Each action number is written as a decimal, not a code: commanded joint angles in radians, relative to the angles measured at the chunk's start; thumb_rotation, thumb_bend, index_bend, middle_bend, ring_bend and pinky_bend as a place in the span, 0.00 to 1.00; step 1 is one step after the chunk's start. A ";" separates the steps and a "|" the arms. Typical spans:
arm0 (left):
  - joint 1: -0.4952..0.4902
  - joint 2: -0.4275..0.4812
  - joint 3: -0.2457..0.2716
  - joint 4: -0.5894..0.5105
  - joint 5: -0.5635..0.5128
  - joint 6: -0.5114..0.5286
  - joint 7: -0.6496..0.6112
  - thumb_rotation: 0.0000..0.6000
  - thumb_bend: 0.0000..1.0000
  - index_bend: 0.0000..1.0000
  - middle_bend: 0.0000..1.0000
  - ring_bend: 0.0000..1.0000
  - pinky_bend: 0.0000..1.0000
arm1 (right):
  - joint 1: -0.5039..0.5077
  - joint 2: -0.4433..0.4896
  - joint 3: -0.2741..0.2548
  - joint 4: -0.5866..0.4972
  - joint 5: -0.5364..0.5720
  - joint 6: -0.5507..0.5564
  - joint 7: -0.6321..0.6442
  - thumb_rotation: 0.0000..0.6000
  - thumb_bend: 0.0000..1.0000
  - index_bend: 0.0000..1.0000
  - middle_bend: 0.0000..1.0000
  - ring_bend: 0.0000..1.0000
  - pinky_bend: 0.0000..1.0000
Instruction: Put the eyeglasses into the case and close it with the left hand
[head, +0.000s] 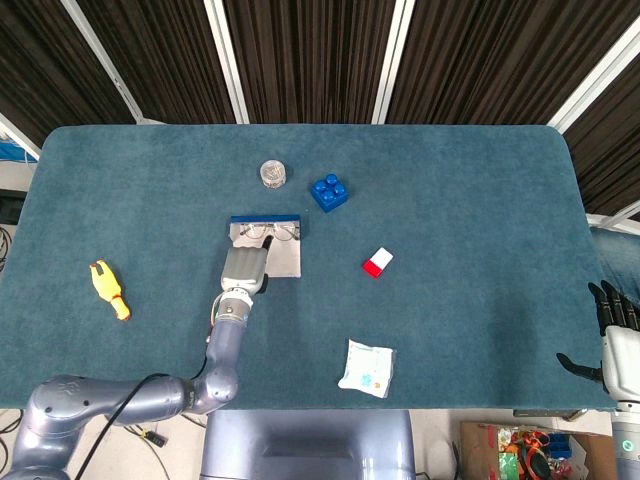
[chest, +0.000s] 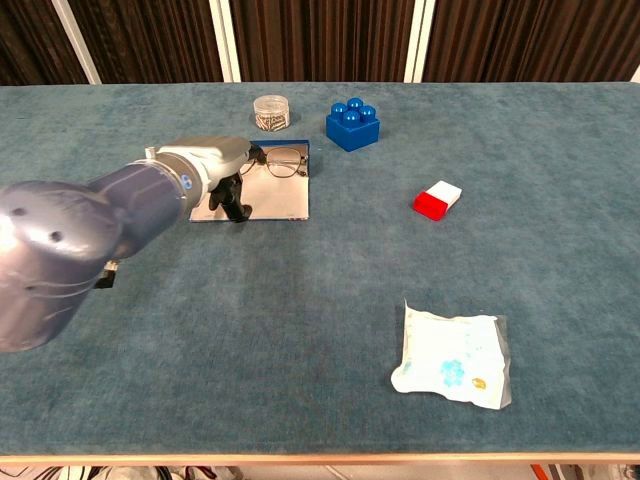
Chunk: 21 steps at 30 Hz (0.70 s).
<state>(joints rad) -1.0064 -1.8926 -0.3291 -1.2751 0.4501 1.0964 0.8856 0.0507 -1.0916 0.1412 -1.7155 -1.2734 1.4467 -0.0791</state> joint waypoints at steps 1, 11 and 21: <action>0.048 0.061 0.062 -0.080 0.083 0.015 -0.034 1.00 0.26 0.13 0.33 0.25 0.33 | 0.000 0.000 0.000 0.000 0.001 0.000 0.000 1.00 0.05 0.05 0.00 0.08 0.22; 0.090 0.113 0.138 -0.102 0.228 0.005 -0.098 1.00 0.18 0.09 0.15 0.08 0.12 | 0.000 0.003 0.001 -0.005 0.010 -0.008 0.006 1.00 0.05 0.05 0.00 0.09 0.22; 0.087 0.049 0.143 0.037 0.312 -0.017 -0.134 1.00 0.21 0.09 0.16 0.08 0.12 | 0.001 0.008 0.003 -0.010 0.025 -0.017 0.010 1.00 0.05 0.06 0.00 0.09 0.22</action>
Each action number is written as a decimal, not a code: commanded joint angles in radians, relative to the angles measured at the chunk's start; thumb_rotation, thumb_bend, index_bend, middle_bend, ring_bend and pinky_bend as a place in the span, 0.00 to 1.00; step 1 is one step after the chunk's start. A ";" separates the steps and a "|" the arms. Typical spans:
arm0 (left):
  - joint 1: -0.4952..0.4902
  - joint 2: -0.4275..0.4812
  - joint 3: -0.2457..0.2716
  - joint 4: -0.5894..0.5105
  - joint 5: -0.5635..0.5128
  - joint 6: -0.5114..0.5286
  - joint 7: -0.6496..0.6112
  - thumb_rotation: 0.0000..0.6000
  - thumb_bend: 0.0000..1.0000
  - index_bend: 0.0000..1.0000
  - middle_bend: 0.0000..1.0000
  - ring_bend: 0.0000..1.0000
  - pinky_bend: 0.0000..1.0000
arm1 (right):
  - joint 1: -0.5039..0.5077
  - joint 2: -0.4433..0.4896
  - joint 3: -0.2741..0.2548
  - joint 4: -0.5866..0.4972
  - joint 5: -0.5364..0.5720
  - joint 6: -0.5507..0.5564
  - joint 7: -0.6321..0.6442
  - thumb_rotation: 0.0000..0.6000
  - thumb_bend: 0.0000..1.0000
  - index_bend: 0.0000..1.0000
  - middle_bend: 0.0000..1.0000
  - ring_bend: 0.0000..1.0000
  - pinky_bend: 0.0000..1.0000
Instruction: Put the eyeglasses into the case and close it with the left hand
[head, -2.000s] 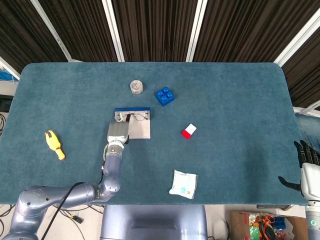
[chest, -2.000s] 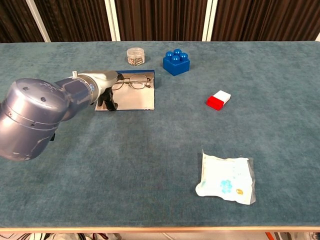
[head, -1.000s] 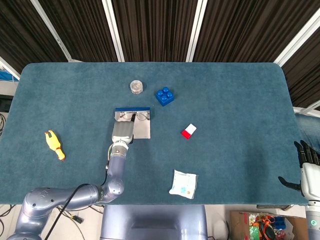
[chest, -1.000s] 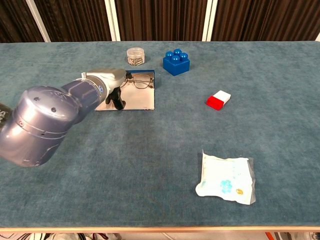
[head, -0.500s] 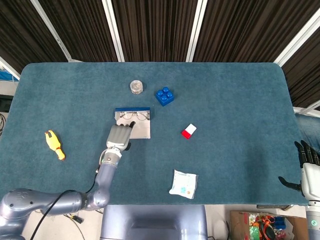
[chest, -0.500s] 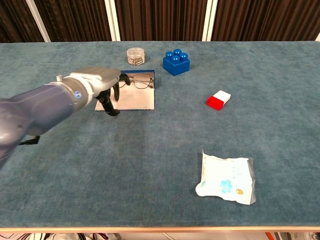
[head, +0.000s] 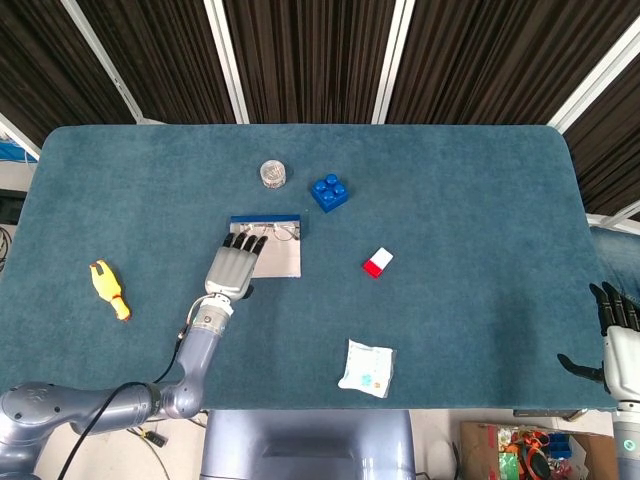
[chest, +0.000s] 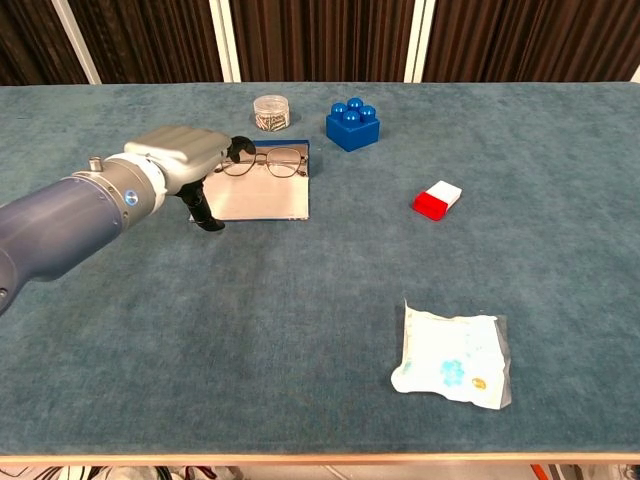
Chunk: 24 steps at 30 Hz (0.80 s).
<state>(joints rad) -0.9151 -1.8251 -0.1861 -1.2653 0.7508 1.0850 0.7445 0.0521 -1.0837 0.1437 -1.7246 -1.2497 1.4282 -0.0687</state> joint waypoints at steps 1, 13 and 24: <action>-0.006 -0.026 -0.002 0.041 0.016 -0.006 0.009 1.00 0.21 0.09 0.16 0.08 0.12 | -0.001 0.000 0.001 -0.001 0.001 0.003 -0.001 1.00 0.05 0.07 0.00 0.09 0.22; -0.008 -0.066 -0.016 0.088 0.034 -0.028 0.018 1.00 0.21 0.09 0.15 0.08 0.12 | 0.000 -0.001 0.002 -0.003 0.003 0.004 -0.002 1.00 0.05 0.07 0.00 0.09 0.22; -0.018 -0.094 -0.039 0.124 0.009 -0.040 0.055 1.00 0.16 0.10 0.13 0.08 0.12 | 0.000 0.000 0.002 -0.004 0.005 0.002 -0.002 1.00 0.05 0.06 0.00 0.09 0.22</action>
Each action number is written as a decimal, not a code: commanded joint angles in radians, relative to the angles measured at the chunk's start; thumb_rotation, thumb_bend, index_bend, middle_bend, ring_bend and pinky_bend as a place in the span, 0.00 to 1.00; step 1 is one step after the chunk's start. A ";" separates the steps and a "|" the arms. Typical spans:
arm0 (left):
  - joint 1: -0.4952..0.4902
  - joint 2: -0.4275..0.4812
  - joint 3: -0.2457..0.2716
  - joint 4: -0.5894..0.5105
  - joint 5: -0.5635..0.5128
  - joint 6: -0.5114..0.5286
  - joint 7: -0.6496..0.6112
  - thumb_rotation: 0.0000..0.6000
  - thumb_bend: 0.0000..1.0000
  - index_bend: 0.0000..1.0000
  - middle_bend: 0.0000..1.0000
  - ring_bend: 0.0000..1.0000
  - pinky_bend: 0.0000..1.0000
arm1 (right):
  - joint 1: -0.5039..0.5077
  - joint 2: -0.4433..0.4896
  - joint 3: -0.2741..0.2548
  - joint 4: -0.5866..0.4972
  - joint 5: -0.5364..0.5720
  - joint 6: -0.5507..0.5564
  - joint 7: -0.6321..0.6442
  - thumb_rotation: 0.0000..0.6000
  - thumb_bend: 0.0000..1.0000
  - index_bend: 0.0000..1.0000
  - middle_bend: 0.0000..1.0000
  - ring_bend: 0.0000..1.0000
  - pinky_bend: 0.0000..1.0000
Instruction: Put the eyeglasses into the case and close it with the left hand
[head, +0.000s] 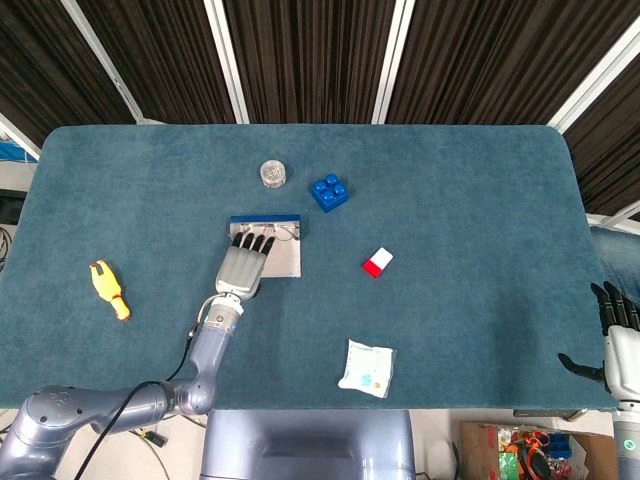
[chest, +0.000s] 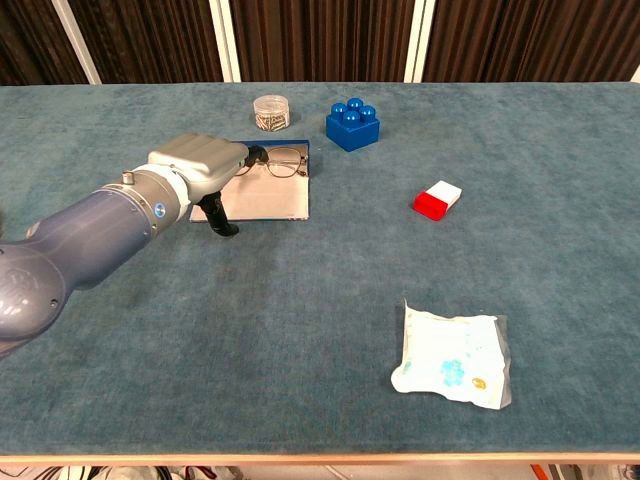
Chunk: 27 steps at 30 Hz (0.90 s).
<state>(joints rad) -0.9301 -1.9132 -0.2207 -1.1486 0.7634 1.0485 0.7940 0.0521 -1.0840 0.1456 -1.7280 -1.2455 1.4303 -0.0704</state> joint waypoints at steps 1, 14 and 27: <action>-0.005 -0.008 -0.006 0.012 -0.004 -0.005 0.008 1.00 0.16 0.11 0.13 0.08 0.12 | 0.000 0.000 0.000 0.000 0.001 0.000 0.000 1.00 0.05 0.07 0.00 0.09 0.22; -0.012 -0.038 -0.018 0.056 0.012 -0.005 0.023 1.00 0.16 0.11 0.12 0.08 0.12 | 0.000 0.002 0.001 -0.002 0.004 -0.002 0.001 1.00 0.05 0.07 0.00 0.09 0.22; -0.012 -0.062 -0.032 0.103 0.037 -0.010 0.018 1.00 0.32 0.13 0.09 0.08 0.12 | 0.001 0.004 0.002 -0.005 0.008 -0.004 0.002 1.00 0.06 0.08 0.00 0.09 0.22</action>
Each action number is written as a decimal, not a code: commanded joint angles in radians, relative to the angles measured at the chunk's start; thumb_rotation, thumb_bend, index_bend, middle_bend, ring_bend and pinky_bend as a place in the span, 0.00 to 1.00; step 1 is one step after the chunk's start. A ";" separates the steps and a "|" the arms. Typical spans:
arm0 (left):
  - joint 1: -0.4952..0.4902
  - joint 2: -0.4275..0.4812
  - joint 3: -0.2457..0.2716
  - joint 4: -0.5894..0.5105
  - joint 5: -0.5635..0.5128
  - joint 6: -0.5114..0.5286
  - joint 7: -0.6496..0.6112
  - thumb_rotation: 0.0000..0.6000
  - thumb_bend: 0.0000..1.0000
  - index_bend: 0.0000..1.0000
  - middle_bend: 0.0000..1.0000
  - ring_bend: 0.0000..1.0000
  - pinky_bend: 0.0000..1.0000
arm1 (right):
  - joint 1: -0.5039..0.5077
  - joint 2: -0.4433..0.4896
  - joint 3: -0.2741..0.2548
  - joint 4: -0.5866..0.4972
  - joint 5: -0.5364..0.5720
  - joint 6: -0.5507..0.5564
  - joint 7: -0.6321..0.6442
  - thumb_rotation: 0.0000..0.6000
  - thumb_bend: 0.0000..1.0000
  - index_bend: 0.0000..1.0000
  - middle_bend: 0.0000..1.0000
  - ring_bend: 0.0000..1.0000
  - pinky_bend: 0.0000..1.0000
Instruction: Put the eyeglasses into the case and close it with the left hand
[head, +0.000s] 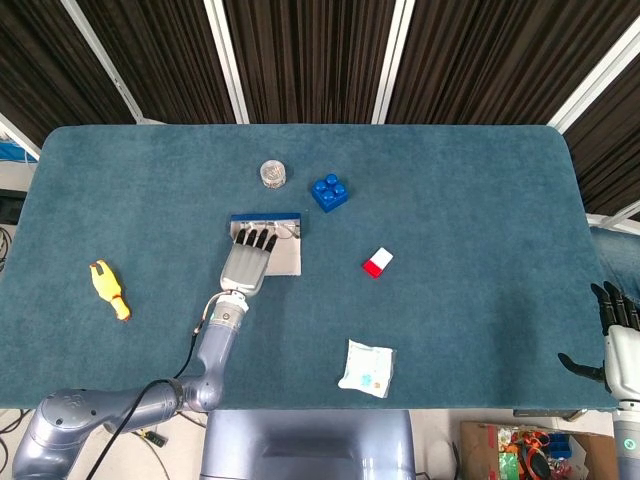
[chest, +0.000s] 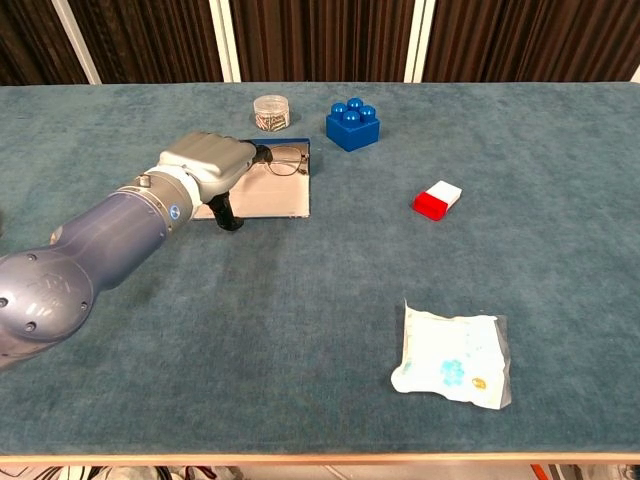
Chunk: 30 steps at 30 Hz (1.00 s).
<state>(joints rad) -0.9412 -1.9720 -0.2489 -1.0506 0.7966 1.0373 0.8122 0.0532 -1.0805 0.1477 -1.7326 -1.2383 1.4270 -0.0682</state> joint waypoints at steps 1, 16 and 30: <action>-0.001 -0.005 -0.005 0.008 0.006 0.002 0.000 1.00 0.34 0.14 0.09 0.08 0.12 | 0.000 0.000 0.000 0.000 0.001 -0.001 0.000 1.00 0.07 0.08 0.00 0.09 0.22; -0.048 -0.045 -0.074 0.114 0.030 0.017 0.001 1.00 0.38 0.23 0.09 0.08 0.12 | -0.001 0.003 -0.001 -0.004 0.005 -0.004 0.002 1.00 0.12 0.08 0.00 0.09 0.22; -0.142 -0.120 -0.184 0.313 -0.005 -0.038 -0.014 1.00 0.38 0.34 0.09 0.08 0.12 | 0.000 0.002 -0.003 -0.005 0.009 -0.006 -0.004 1.00 0.12 0.08 0.00 0.09 0.22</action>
<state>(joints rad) -1.0769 -2.0839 -0.4254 -0.7498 0.7987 1.0094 0.8010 0.0532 -1.0785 0.1445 -1.7379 -1.2297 1.4205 -0.0726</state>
